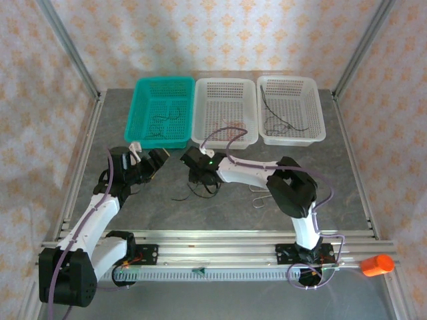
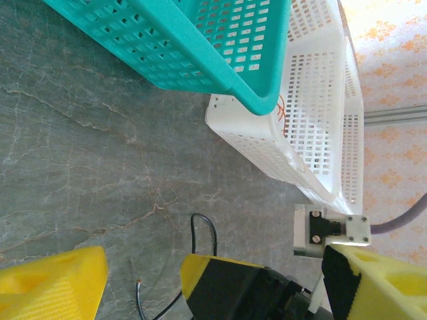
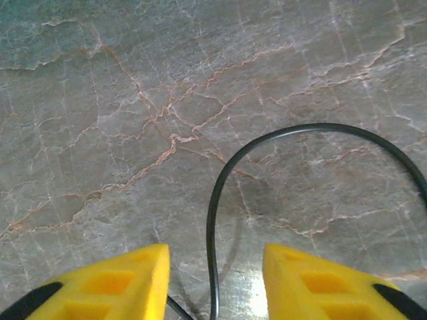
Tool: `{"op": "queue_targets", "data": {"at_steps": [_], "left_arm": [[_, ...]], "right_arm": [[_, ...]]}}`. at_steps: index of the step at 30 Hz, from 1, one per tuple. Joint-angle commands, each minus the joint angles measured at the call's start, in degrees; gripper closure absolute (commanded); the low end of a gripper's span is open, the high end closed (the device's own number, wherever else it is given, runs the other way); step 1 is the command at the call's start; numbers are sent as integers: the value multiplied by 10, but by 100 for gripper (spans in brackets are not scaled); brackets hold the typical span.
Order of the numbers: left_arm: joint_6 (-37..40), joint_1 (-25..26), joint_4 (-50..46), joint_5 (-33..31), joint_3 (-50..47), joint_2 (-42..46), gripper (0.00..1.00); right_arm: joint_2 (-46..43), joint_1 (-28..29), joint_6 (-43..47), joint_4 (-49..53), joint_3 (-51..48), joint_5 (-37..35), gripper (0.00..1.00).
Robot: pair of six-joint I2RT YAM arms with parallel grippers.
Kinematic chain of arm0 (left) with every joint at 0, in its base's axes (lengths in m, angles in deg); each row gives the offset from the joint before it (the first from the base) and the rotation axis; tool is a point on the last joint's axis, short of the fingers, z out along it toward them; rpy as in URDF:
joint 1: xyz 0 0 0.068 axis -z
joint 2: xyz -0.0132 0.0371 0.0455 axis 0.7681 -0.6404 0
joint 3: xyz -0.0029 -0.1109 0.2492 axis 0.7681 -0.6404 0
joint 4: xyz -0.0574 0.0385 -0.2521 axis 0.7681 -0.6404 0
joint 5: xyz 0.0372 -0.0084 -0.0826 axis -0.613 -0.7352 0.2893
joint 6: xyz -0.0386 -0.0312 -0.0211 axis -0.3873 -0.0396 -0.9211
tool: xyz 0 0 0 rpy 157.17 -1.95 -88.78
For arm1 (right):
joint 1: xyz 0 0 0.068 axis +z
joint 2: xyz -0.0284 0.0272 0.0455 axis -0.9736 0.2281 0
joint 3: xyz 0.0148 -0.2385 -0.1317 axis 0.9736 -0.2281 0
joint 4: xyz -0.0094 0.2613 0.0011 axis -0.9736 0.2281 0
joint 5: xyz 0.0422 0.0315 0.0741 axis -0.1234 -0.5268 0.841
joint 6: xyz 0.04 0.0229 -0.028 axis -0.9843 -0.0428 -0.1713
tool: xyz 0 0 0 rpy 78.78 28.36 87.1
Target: Untangle the cables
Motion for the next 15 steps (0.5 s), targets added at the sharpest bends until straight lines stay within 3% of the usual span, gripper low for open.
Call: {"op": "queue_targets", "data": {"at_steps": [1,15], "left_arm": [[13,-3,-10,6,12,4,15],[17,-3,-7,5,7,3,15]], "right_arm": [[14,3,9,21,23,-1,64],[31,3,7,23,28,-4,82]]}}
